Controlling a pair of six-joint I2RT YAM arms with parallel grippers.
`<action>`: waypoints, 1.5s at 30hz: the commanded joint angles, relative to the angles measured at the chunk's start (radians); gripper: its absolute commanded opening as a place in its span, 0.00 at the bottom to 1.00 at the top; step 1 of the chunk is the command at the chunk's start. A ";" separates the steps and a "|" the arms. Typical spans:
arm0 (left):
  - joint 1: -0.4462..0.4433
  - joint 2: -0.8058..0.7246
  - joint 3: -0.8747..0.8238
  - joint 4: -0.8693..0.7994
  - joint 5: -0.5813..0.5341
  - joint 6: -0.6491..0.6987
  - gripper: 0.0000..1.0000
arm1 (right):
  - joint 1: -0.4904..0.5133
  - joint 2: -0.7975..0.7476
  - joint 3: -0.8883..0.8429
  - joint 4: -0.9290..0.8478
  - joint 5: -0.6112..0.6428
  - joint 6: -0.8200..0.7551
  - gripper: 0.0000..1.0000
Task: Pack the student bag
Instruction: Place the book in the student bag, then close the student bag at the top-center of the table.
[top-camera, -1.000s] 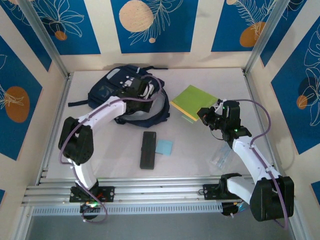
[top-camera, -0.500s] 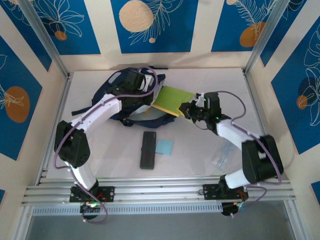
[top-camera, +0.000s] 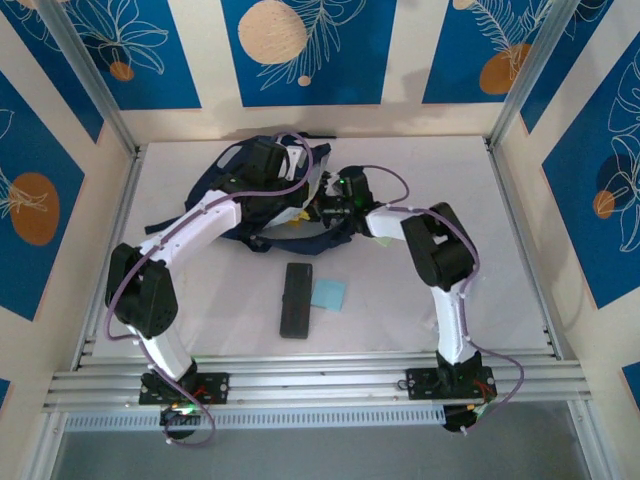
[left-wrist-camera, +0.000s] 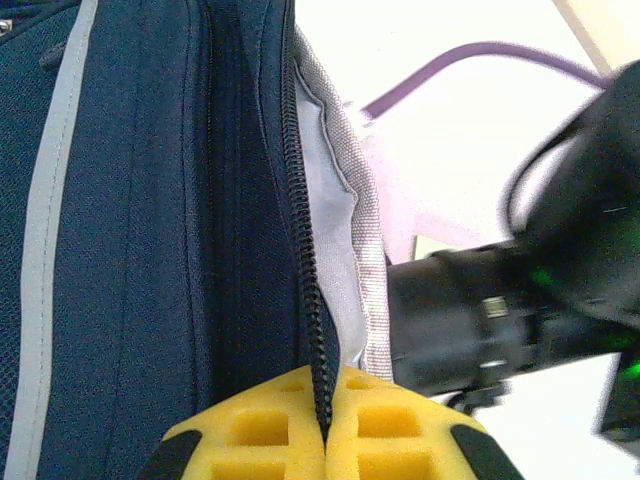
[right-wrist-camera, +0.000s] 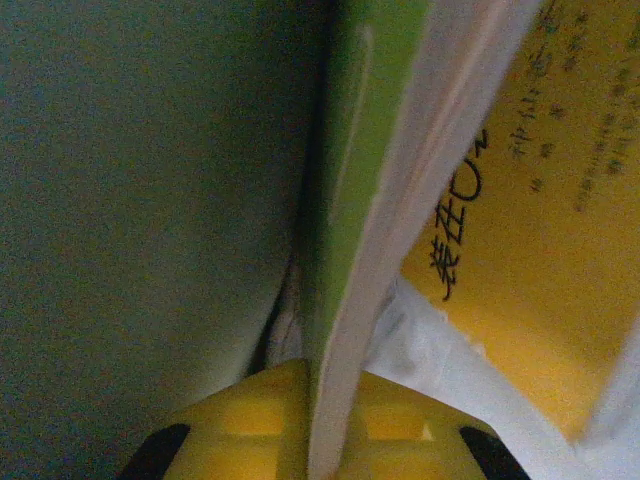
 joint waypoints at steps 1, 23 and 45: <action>0.003 -0.050 0.001 0.112 0.056 -0.029 0.00 | 0.033 0.063 0.099 0.015 -0.041 0.028 0.00; 0.009 0.063 -0.074 0.219 0.091 -0.154 0.16 | -0.152 -0.561 -0.278 -0.804 0.241 -0.546 0.73; 0.030 -0.341 -0.717 0.339 -0.073 -0.510 0.68 | -0.080 -0.692 -0.307 -0.914 0.457 -0.584 1.00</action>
